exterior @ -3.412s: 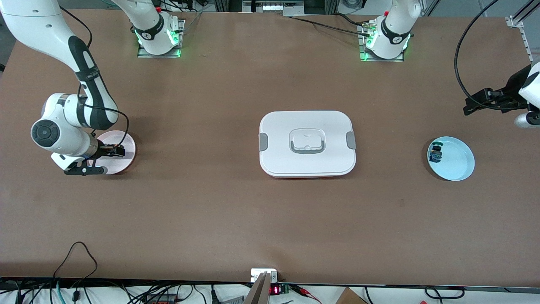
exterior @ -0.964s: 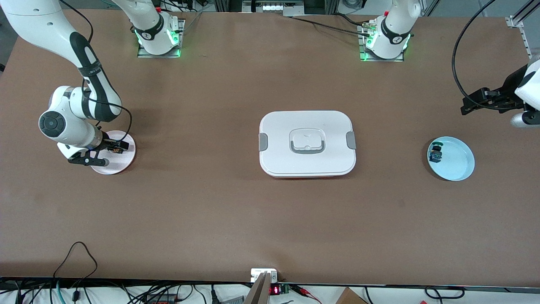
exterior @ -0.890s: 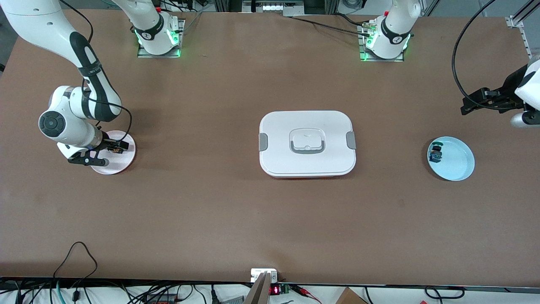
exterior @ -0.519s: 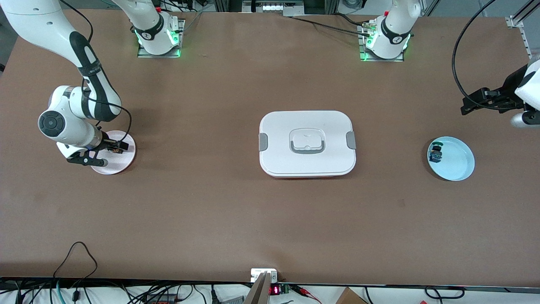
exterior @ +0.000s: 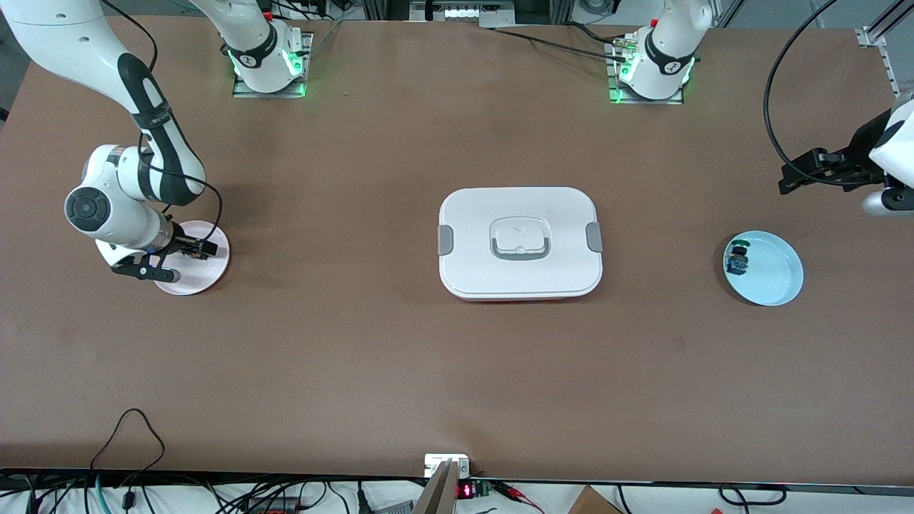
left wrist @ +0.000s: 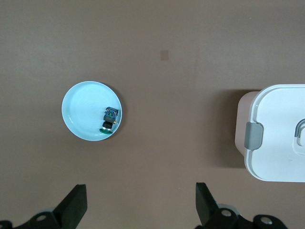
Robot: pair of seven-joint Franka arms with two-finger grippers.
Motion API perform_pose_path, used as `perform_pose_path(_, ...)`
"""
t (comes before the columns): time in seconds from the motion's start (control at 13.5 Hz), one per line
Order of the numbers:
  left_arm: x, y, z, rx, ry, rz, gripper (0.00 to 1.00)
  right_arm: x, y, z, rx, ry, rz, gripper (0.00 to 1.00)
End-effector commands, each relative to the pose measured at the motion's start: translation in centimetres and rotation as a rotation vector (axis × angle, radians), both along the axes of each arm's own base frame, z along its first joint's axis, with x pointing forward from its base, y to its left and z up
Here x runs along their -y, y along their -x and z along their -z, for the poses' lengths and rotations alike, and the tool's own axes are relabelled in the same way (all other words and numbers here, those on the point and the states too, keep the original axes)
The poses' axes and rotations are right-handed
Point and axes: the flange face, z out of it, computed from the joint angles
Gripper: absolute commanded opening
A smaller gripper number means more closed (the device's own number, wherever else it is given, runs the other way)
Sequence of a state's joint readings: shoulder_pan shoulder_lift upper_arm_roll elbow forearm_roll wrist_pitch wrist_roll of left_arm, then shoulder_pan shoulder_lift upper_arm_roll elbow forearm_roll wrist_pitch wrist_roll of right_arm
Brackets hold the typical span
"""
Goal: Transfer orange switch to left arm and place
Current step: 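Close the right gripper on the orange switch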
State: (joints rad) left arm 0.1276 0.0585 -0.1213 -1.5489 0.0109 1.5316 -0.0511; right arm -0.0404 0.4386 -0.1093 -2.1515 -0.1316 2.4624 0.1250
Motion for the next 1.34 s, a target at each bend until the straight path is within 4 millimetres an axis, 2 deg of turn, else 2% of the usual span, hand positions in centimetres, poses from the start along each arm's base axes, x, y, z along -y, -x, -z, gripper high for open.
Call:
perform_pose_path(0.0, -0.01, -0.19, -0.6, -0.001, -0.033, 0.01, 1.0, -0.08, 0.57, -0.21, 0.01, -0.003, 0.018, 1.0)
perform_pose_path(0.67, 0.08, -0.19, -0.6, -0.001, -0.033, 0.012, 1.0, 0.57, 0.78, 0.27, 0.004, -0.004, 0.032, 0.99)
perform_pose_path(0.82, 0.17, -0.19, -0.6, -0.001, -0.033, 0.013, 1.0, 0.58, 0.8, 0.28, 0.003, -0.004, 0.031, 0.81)
perform_pose_path(0.89, 0.17, -0.19, -0.6, -0.001, -0.033, 0.013, 1.0, 0.58, 0.8, 0.28, 0.003, -0.004, 0.03, 0.75)
perform_pose_path(0.96, 0.17, -0.19, -0.6, -0.001, -0.033, 0.013, 1.0, 0.57, 0.8, 0.28, 0.001, -0.005, 0.014, 0.62)
perform_pose_path(1.04, 0.17, -0.17, -0.59, -0.002, -0.033, 0.013, 1.0, 0.67, 0.73, 0.14, 0.002, -0.006, -0.001, 0.59)
perform_pose_path(1.26, 0.25, -0.19, -0.6, -0.001, -0.033, 0.015, 1.0, 0.68, 0.72, 0.12, -0.002, -0.008, -0.01, 0.36)
